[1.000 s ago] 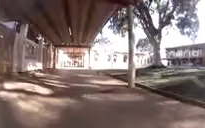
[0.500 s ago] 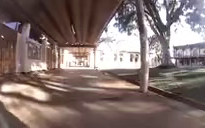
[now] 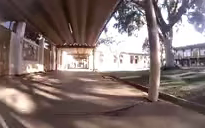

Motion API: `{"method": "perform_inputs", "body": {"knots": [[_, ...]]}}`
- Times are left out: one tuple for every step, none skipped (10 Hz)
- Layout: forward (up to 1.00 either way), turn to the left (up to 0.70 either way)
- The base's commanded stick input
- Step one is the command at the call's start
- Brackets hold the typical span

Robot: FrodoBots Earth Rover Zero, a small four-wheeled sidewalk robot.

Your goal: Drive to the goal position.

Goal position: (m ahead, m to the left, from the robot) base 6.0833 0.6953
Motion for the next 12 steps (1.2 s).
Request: {"method": "perform_inputs", "body": {"knots": [[0.84, 0.00], [0.76, 0.00], [0.68, 0.00], [0.59, 0.00], [0.51, 0.00], [0.43, 0.00], [0.34, 0.00], [0.26, 0.00], [0.18, 0.00], [0.09, 0.00], [0.01, 0.00], [0.00, 0.00]]}}
